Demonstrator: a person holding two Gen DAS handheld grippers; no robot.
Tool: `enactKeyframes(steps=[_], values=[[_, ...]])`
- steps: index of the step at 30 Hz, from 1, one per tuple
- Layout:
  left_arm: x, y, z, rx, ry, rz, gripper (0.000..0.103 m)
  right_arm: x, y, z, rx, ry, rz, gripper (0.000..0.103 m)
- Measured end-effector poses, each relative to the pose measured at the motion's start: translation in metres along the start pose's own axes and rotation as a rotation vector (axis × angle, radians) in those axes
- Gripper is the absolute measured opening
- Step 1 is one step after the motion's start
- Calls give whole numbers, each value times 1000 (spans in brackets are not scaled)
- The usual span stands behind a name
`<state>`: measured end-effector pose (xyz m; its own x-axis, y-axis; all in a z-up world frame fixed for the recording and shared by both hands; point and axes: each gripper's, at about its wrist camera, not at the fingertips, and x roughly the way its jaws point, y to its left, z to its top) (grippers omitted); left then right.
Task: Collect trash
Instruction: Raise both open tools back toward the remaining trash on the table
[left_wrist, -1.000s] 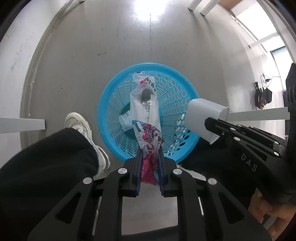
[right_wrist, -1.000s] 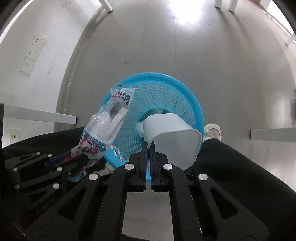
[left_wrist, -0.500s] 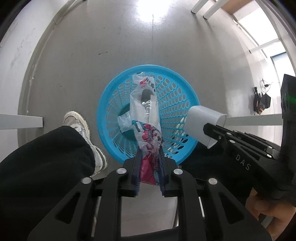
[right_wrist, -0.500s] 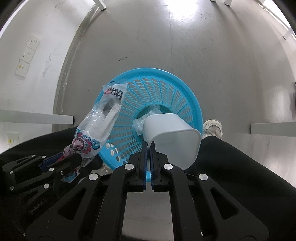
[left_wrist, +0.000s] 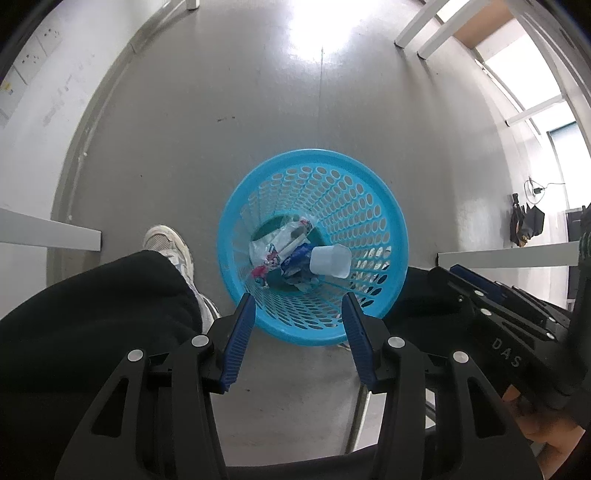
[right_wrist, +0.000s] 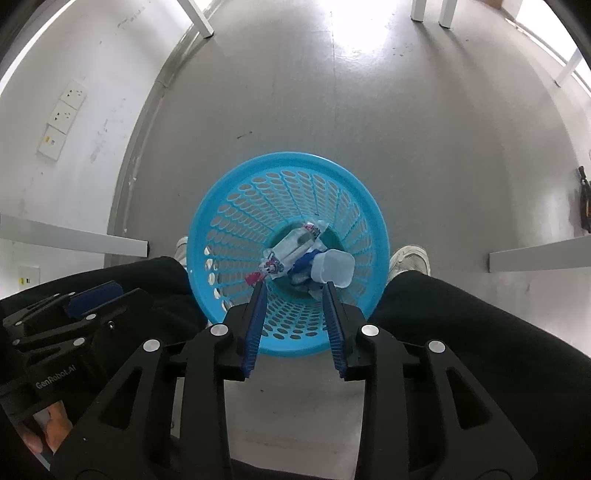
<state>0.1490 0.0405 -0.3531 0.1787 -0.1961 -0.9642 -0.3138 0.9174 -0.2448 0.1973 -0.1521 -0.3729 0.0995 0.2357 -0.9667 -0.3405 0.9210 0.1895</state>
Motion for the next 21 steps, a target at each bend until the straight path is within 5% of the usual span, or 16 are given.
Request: enactKeyframes(steps=[11, 21], values=[[-43, -9, -24, 60, -106, 54, 54, -47, 10, -22, -66, -96, -14, 32], [-105, -30, -68, 155, -229, 55, 65, -113, 30, -61, -192, -218, -16, 46]])
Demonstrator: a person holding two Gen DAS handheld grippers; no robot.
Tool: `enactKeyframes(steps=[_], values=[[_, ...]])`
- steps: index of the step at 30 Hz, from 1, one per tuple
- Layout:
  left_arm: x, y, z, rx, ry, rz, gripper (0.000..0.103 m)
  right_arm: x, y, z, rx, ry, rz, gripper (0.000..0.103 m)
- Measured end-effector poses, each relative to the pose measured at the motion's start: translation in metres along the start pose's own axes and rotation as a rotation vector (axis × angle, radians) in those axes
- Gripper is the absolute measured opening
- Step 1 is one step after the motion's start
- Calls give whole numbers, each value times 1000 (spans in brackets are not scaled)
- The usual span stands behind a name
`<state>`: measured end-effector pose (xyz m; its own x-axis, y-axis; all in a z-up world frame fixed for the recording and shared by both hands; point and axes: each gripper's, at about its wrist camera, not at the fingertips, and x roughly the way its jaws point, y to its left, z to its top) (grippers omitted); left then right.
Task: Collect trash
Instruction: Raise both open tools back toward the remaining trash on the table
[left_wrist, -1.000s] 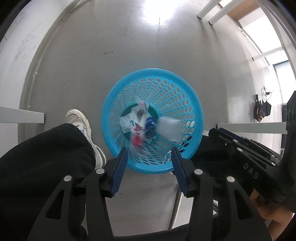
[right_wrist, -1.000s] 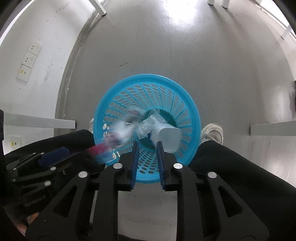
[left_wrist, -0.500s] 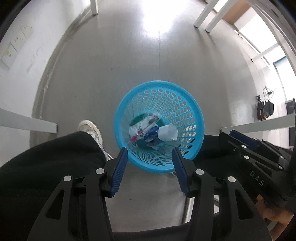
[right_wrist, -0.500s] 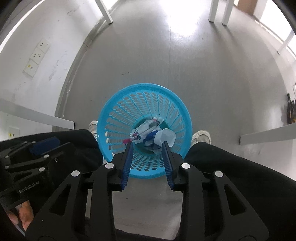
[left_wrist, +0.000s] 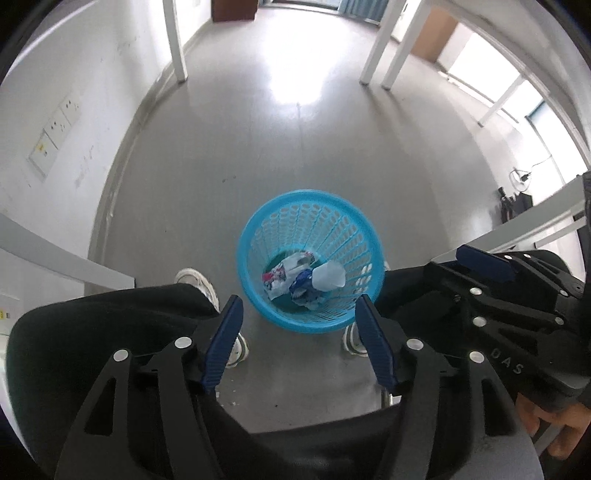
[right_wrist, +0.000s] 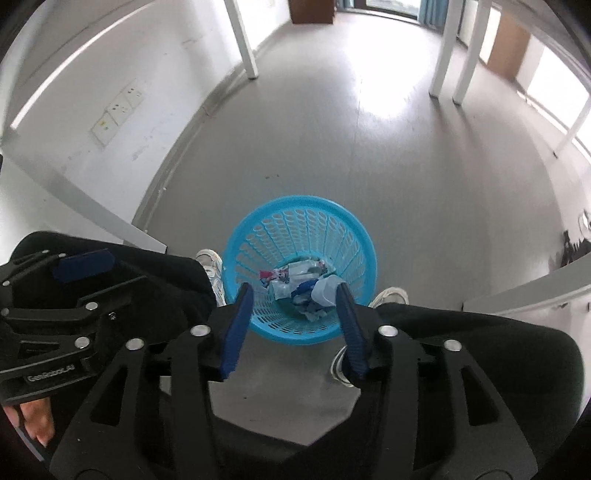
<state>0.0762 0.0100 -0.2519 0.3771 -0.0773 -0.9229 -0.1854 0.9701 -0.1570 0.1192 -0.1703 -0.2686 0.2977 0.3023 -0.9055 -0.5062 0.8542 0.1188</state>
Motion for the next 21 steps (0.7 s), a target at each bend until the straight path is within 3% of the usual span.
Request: enactKeyframes(steps=[13, 21], values=[[-73, -8, -32, 34, -143, -3, 77, -89, 7, -23, -26, -138, 26, 55], [-133, -15, -42, 69, -291, 2, 83, -143, 13, -38, -71, -246, 23, 58]])
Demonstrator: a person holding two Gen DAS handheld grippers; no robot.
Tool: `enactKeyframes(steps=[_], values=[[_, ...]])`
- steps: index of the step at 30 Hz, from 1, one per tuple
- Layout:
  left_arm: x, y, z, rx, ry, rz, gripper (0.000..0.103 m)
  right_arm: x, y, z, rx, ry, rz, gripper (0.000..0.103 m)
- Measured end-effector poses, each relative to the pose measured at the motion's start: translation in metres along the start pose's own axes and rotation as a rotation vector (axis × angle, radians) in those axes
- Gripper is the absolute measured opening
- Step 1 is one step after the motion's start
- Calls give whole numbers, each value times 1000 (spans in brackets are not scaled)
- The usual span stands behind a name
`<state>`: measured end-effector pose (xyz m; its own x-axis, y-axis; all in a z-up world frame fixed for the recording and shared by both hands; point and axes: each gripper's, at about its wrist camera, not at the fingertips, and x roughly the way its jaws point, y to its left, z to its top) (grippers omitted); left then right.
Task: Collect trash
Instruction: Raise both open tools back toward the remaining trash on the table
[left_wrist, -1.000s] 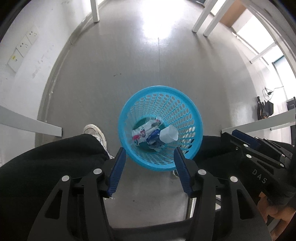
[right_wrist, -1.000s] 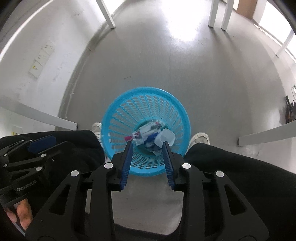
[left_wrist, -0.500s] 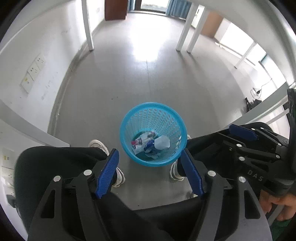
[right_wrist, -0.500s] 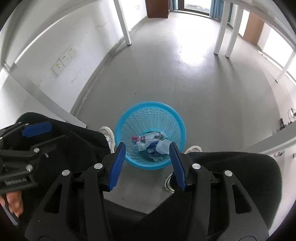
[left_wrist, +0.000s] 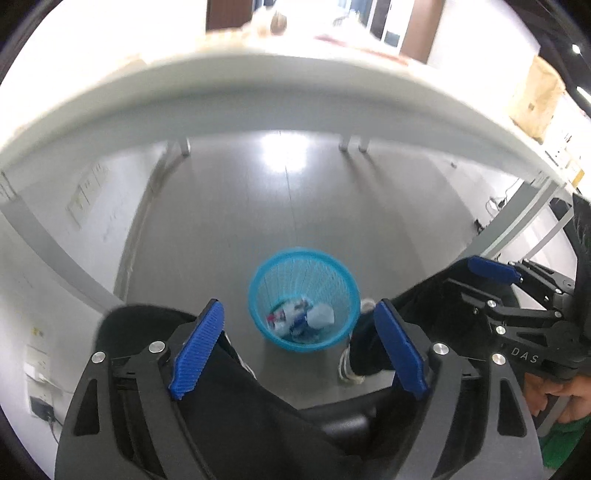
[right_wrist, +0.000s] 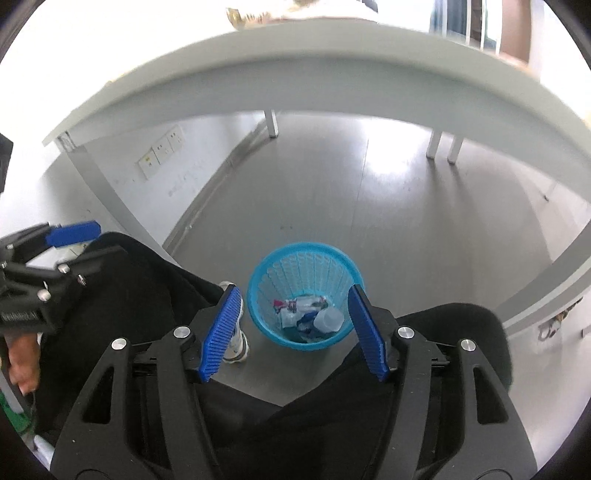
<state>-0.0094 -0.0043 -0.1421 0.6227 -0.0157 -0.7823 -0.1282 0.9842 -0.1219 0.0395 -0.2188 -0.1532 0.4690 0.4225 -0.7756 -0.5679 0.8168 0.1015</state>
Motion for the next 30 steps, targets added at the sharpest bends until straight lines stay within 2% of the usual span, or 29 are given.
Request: enactKeyframes(steps=[6, 10, 16, 23, 30], values=[[-40, 1, 21, 5, -115, -5, 86, -43, -2, 16, 4, -111, 26, 63], [-50, 2, 36, 29, -180, 5, 90, -62, -4, 34, 14, -176, 38, 65], [-49, 0, 54, 26, -210, -12, 93, -77, -10, 58, 32, -238, 36, 68], [-65, 3, 81, 18, -287, -3, 97, -85, -18, 88, 39, -296, 27, 74], [-63, 10, 111, 25, -314, 14, 97, -82, -25, 118, 29, -315, 19, 87]])
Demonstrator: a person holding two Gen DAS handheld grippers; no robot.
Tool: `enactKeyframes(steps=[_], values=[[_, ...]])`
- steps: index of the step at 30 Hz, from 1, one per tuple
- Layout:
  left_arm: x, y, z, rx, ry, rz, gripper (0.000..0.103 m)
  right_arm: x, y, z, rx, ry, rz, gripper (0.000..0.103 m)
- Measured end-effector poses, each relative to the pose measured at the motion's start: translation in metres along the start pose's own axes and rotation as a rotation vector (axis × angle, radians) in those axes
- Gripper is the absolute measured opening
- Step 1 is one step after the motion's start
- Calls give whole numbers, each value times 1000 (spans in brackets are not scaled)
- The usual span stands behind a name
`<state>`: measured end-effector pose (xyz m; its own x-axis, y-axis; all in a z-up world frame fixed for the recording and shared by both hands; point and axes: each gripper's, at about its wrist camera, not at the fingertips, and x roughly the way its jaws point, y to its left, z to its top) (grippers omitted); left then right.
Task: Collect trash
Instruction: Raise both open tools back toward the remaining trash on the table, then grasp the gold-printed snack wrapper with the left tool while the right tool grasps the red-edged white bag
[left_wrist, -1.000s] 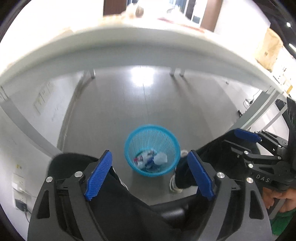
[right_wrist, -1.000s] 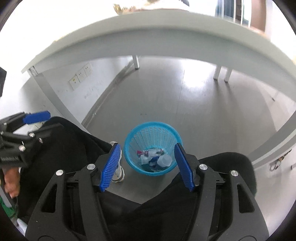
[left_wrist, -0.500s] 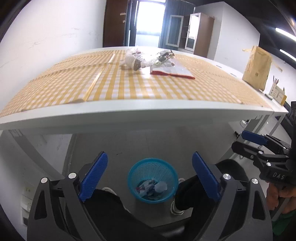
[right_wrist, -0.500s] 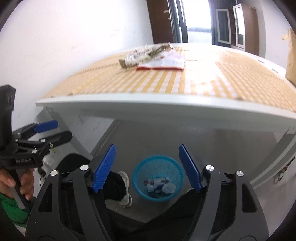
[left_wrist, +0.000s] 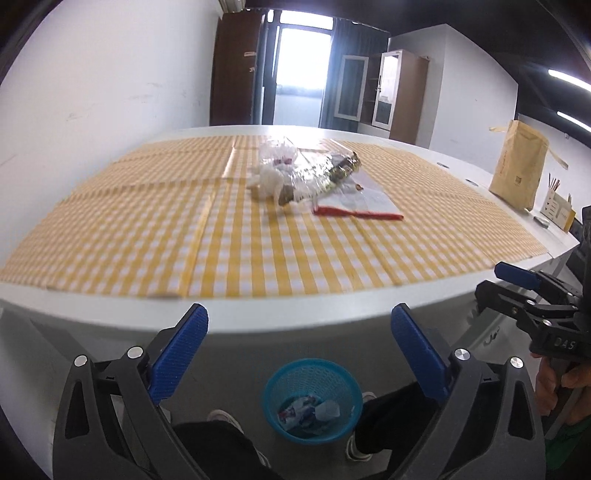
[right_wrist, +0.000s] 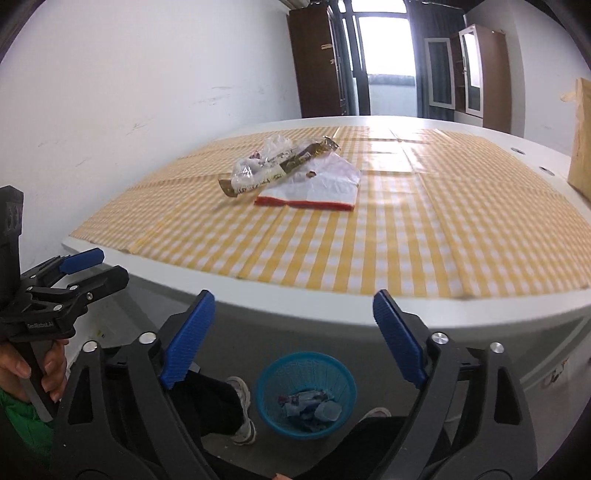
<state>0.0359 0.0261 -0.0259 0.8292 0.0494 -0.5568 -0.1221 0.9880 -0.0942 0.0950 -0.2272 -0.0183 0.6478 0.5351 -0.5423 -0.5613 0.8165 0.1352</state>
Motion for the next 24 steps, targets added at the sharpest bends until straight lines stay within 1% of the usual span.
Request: enactKeyframes(steps=[2, 6, 9, 13, 16, 18, 20, 24], values=[[6, 2, 10, 1, -5, 4, 97, 5, 0, 10, -16, -7, -9, 89], [15, 8, 29, -4, -13, 7, 97, 18, -2, 30, -30, 8, -1, 91], [27, 13, 43, -13, -1, 9, 97, 30, -6, 40, -33, 31, -2, 94], [43, 20, 58, -28, 4, 8, 97, 48, -9, 54, -50, 61, -23, 94], [57, 28, 67, -69, 17, 9, 97, 64, -14, 66, -58, 76, -46, 94], [66, 31, 73, -90, 27, -12, 97, 73, -18, 74, -43, 87, -40, 94], [75, 31, 78, -89, 43, -16, 97, 84, -23, 83, -18, 115, -31, 94], [92, 31, 84, -77, 87, -36, 96, 108, -29, 96, -7, 158, -43, 94]])
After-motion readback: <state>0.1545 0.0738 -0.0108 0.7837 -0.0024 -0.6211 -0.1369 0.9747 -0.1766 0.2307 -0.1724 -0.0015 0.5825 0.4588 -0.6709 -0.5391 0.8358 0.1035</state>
